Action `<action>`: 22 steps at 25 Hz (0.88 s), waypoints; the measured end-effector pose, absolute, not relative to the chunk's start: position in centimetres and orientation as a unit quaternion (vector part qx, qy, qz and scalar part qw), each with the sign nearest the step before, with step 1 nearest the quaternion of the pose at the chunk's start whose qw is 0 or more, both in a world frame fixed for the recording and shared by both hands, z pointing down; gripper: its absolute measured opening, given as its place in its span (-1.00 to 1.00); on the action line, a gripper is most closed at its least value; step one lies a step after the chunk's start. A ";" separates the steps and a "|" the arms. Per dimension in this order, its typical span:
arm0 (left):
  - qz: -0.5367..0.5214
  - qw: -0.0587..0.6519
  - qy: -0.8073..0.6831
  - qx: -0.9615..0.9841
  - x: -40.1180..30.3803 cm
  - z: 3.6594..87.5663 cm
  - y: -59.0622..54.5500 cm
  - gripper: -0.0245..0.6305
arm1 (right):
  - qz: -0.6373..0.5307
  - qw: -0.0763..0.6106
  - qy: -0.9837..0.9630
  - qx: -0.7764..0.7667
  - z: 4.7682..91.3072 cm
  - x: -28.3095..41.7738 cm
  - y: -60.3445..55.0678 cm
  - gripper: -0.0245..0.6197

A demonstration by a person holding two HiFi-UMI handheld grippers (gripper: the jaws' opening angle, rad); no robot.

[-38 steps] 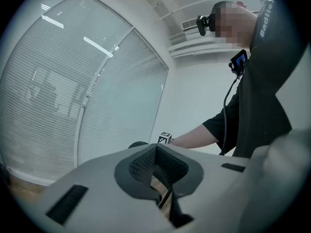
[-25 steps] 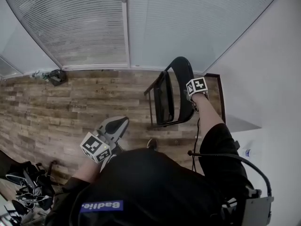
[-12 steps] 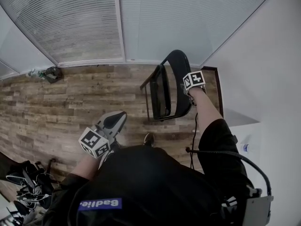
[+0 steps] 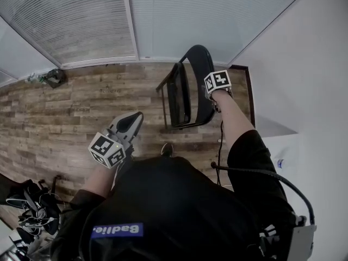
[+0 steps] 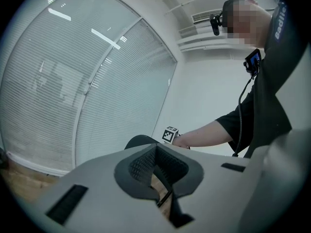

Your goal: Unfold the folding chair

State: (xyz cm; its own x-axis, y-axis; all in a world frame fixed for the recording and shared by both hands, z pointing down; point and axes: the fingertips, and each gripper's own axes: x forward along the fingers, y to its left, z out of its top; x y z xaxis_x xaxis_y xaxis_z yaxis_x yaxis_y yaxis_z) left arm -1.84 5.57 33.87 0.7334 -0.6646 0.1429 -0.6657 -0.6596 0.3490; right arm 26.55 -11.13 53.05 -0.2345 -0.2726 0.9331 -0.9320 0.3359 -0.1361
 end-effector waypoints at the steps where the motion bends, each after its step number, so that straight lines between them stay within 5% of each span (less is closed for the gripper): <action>1: 0.003 0.195 -0.367 0.909 -1.6 34.2 5.4 -0.91 | 0.376 0.438 -0.690 0.436 53.2 26.7 -11.1 -0.66; 22: 0.072 0.279 -0.274 0.917 2.0 41.4 -0.5 -0.89 | 0.375 0.443 -0.685 0.441 53.2 25.6 -10.8 -0.66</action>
State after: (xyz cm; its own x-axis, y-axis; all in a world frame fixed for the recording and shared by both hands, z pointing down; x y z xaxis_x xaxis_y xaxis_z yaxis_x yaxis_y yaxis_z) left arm 1.96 -0.47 41.39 0.8391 -0.4629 0.2859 -0.5437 -0.6935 0.4727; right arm 25.59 -10.77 53.16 -0.2199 -0.2714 0.9370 -0.9358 0.3298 -0.1241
